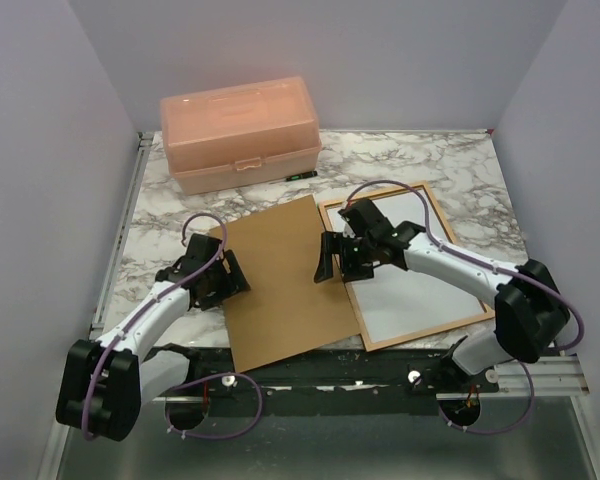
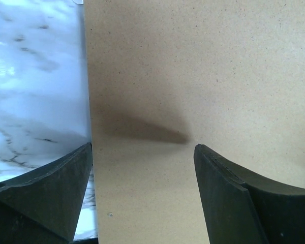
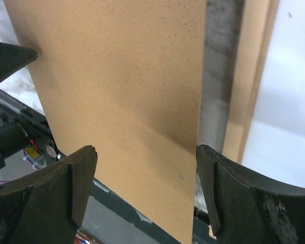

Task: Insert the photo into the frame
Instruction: Move the photo frame item to the center of the board.

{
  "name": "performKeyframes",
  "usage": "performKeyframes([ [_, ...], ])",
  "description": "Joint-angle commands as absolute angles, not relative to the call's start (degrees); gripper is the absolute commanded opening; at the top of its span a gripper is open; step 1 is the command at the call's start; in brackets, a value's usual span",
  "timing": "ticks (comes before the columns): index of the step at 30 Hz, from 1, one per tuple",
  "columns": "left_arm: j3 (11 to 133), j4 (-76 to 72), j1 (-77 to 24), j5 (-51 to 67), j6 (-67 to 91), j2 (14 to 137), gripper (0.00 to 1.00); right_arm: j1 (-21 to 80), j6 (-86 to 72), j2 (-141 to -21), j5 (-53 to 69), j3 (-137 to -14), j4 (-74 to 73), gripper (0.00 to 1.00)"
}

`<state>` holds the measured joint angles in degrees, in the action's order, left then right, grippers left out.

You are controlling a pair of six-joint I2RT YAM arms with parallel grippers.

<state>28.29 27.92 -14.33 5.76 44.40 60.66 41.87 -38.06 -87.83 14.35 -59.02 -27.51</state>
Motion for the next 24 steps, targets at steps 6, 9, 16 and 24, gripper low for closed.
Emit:
performKeyframes([
  [6,34.0,18.4,-27.1,15.1,52.3,69.8,0.79,43.5,-41.0,-78.0,7.5,-53.5,-33.5,0.86],
  [9,36.4,19.5,-29.7,13.6,52.7,72.8,0.8,43.1,-40.9,-78.3,2.2,-52.0,-35.4,0.86],
  [16,38.9,25.8,-30.6,8.7,51.5,75.5,0.81,38.0,-40.4,-81.5,-3.6,-50.3,-38.4,0.91],
  [24,38.3,25.0,-30.6,9.4,50.8,76.4,0.81,28.7,-35.9,-78.0,8.7,-47.0,-33.2,0.94],
])
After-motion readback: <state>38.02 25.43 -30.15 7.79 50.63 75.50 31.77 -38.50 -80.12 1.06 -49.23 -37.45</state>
